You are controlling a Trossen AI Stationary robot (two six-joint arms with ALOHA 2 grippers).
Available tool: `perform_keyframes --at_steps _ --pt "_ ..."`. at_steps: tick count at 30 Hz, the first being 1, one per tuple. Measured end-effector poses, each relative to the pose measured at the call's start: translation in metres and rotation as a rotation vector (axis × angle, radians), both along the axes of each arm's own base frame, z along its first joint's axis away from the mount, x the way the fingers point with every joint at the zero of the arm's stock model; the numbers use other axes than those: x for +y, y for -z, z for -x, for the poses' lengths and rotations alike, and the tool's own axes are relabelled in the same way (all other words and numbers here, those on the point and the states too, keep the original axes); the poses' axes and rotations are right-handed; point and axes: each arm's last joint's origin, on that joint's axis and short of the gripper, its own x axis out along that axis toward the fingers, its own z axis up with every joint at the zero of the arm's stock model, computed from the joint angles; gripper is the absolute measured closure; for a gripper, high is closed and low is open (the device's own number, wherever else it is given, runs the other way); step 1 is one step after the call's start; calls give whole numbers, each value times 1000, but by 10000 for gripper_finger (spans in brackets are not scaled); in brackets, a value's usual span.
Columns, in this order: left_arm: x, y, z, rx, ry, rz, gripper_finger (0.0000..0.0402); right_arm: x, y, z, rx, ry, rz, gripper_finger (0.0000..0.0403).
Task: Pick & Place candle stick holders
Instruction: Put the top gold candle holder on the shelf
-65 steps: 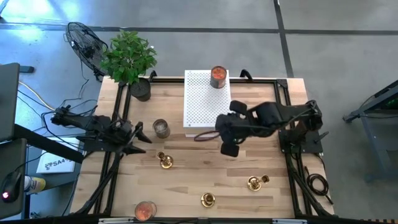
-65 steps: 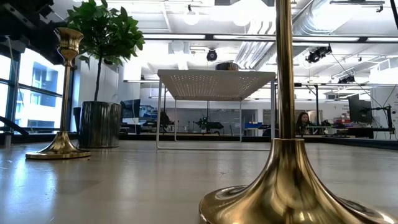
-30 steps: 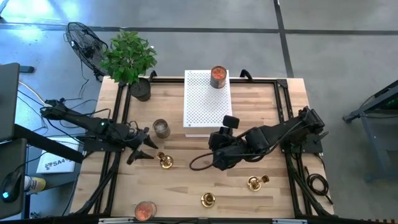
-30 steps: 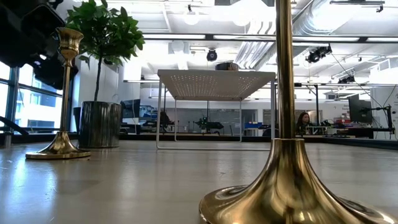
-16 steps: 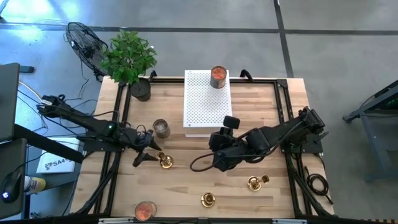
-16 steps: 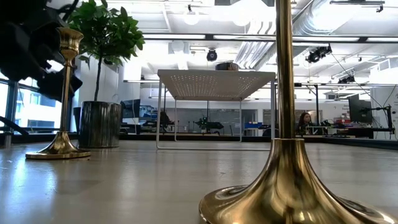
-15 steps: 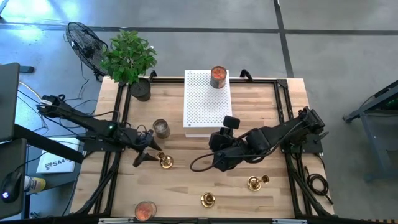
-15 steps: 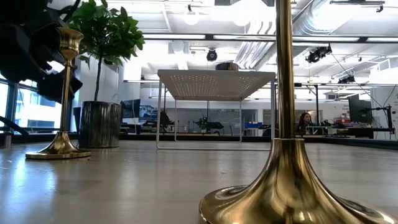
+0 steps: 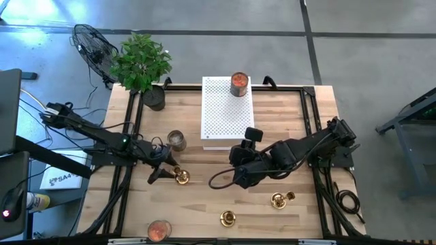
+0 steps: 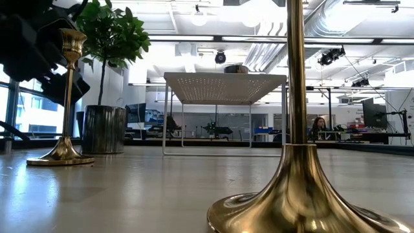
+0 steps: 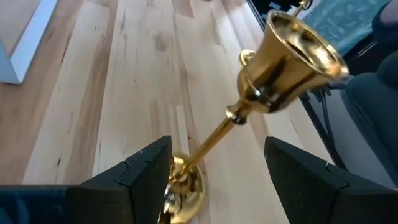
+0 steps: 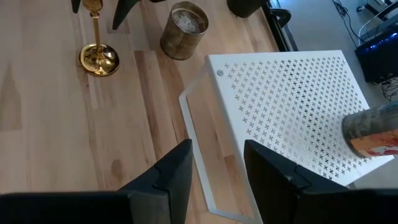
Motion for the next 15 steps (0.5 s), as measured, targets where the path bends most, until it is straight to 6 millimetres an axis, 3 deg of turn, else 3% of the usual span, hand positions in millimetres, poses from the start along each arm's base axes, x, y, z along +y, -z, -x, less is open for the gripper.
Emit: perform_keyframes --at_steps 15 --pt "-3 4 -13 -30 -36 3 149 0 0 0 1 -2 1 263"
